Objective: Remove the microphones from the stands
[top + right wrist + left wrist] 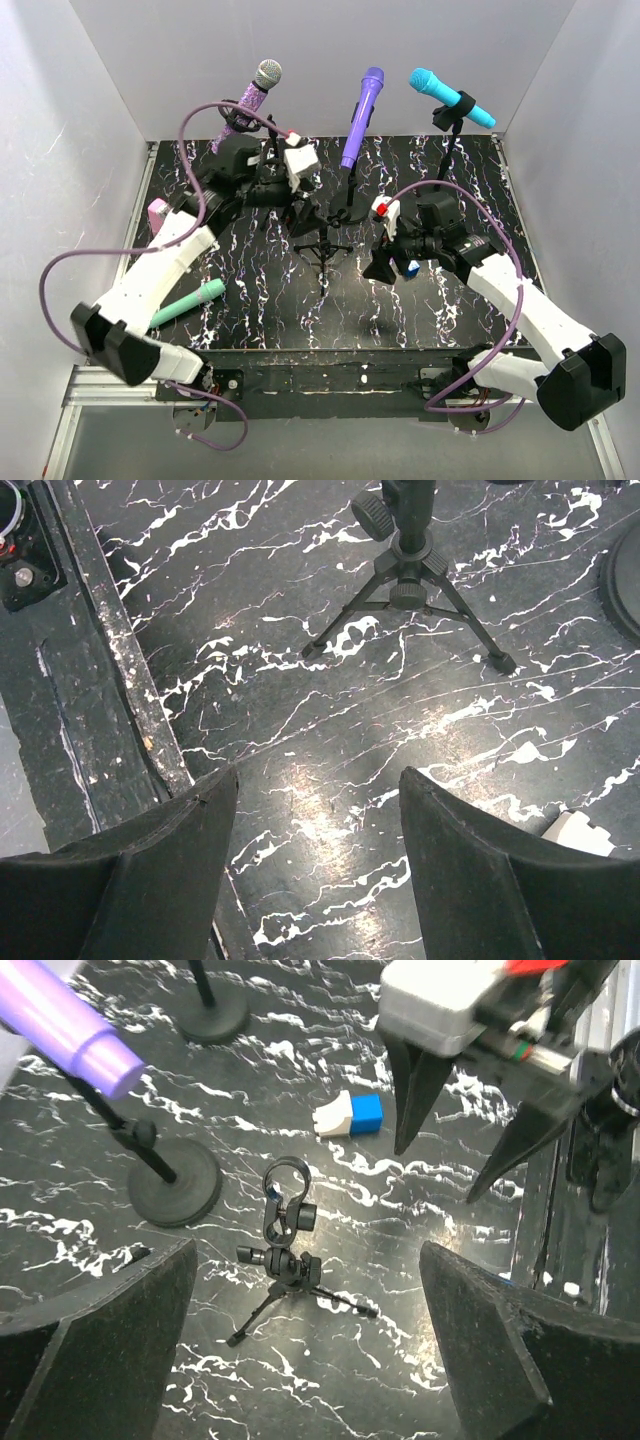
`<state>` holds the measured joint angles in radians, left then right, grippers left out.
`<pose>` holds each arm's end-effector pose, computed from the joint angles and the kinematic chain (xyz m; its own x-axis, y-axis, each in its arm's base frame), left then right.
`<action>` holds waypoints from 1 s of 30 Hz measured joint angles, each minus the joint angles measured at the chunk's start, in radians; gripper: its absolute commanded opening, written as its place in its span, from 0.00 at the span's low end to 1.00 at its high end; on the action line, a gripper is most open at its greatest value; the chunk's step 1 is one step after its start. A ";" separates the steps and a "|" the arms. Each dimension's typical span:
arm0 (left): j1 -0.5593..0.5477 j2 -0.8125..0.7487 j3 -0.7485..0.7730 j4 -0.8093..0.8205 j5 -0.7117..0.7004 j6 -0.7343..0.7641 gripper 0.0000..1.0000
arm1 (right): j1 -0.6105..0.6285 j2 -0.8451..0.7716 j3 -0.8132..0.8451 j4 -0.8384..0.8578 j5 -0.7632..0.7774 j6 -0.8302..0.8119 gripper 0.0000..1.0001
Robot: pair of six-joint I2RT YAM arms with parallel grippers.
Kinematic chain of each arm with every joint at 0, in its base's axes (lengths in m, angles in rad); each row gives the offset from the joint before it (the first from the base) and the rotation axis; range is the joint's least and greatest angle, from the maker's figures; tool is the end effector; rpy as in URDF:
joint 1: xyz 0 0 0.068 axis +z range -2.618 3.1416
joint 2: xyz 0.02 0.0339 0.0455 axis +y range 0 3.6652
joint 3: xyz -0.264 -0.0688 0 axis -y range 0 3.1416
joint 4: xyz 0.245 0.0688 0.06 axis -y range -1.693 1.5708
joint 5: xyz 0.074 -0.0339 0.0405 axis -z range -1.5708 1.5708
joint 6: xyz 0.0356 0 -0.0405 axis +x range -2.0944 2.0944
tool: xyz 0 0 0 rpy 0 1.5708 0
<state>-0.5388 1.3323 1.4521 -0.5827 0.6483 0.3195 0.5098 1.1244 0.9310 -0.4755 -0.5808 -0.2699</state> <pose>0.2339 -0.1648 0.4132 -0.0898 0.3454 -0.9342 0.9490 0.3144 0.0250 0.1994 0.1339 0.2991 -0.3127 -0.4302 -0.8468 -0.8996 0.4202 0.1188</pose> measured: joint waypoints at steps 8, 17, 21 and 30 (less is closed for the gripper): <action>0.000 0.287 0.126 -0.154 0.071 0.211 0.75 | 0.000 -0.026 0.000 -0.014 -0.006 -0.022 0.72; 0.000 0.367 0.131 -0.229 0.099 0.352 0.44 | 0.000 -0.071 -0.021 -0.024 -0.005 -0.025 0.72; 0.002 0.389 0.146 -0.225 0.111 0.380 0.26 | 0.000 -0.071 -0.029 -0.026 -0.002 -0.025 0.72; 0.002 0.378 0.143 -0.241 0.103 0.404 0.00 | 0.000 -0.066 -0.029 -0.026 -0.002 -0.024 0.72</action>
<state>-0.5369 1.7107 1.5948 -0.8238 0.7517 0.7235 0.5098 1.0580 0.9016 -0.5018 -0.5831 -0.2943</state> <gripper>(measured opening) 0.368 0.719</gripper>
